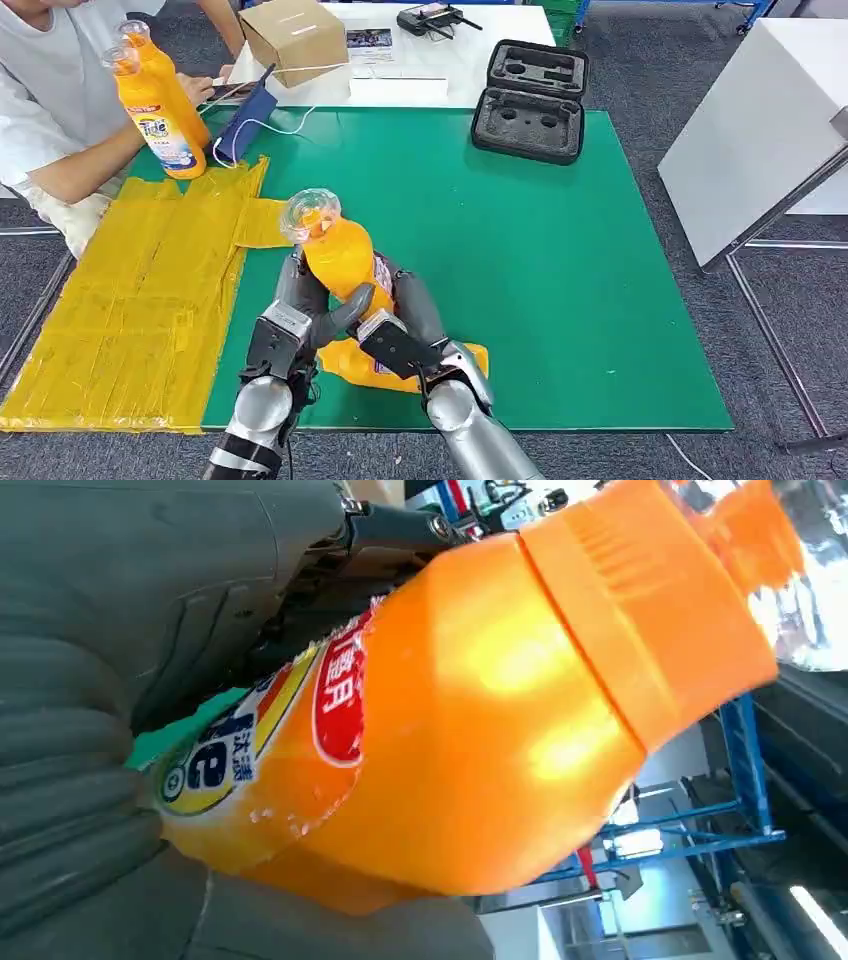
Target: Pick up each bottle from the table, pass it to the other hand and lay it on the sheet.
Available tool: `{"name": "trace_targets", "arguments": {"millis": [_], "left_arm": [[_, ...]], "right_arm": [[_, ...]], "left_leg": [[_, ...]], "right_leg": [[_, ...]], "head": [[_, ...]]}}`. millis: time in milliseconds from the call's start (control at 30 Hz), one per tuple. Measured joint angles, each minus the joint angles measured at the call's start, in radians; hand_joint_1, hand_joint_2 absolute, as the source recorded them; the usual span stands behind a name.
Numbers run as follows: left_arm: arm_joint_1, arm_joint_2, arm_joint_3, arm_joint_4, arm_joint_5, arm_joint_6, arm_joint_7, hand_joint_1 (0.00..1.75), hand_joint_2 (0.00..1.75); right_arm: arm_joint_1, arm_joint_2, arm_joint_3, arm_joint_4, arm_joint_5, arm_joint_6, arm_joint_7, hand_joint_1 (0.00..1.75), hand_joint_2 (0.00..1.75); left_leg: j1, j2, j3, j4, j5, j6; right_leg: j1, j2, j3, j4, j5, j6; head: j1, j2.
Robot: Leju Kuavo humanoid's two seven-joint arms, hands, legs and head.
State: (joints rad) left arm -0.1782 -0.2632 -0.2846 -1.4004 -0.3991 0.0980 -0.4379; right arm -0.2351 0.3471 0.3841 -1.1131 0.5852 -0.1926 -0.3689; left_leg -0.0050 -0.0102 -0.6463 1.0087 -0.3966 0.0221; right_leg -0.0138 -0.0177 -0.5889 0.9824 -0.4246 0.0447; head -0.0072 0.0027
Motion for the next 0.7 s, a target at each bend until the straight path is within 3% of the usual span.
{"name": "trace_targets", "arguments": {"millis": [567, 600, 633, 667, 700], "left_arm": [[-0.02, 0.0, 0.036, 0.03, 0.011, 0.001, 0.0, 1.75, 1.75], [-0.021, 0.0, 0.037, 0.03, 0.012, 0.002, 0.0, 1.75, 1.75], [-0.022, 0.0, 0.038, 0.031, 0.013, 0.004, 0.0, 1.75, 1.75], [-0.023, 0.0, 0.039, 0.032, 0.013, 0.006, 0.0, 1.75, 1.75], [-0.025, 0.0, 0.043, 0.032, 0.013, 0.011, 0.0, 1.75, 1.75]], "right_arm": [[0.0, -0.003, 0.033, -0.009, 0.076, -0.048, 0.004, 1.75, 1.75], [0.0, -0.003, 0.033, -0.009, 0.077, -0.049, 0.004, 1.68, 1.75], [0.0, -0.003, 0.033, -0.009, 0.078, -0.05, 0.005, 0.49, 1.75], [0.0, -0.003, 0.033, -0.01, 0.079, -0.053, 0.005, 0.0, 1.75], [0.0, -0.003, 0.033, -0.01, 0.079, -0.059, 0.005, 0.0, 1.75]], "left_leg": [[0.0, 0.0, 0.0, 0.0, 0.0, 0.0], [0.0, 0.0, 0.0, 0.0, 0.0, 0.0], [0.0, 0.0, 0.0, 0.0, 0.0, 0.0], [0.0, 0.0, 0.0, 0.0, 0.0, 0.0], [0.0, 0.0, 0.0, 0.0, 0.0, 0.0]], "right_leg": [[0.0, 0.0, 0.0, 0.0, 0.0, 0.0], [0.0, 0.0, 0.0, 0.0, 0.0, 0.0], [0.0, 0.0, 0.0, 0.0, 0.0, 0.0], [0.0, 0.0, 0.0, 0.0, 0.0, 0.0], [0.0, 0.0, 0.0, 0.0, 0.0, 0.0]], "head": [[0.0, 0.0], [0.0, 0.0], [0.0, 0.0], [0.0, 0.0], [0.0, 0.0]]}}
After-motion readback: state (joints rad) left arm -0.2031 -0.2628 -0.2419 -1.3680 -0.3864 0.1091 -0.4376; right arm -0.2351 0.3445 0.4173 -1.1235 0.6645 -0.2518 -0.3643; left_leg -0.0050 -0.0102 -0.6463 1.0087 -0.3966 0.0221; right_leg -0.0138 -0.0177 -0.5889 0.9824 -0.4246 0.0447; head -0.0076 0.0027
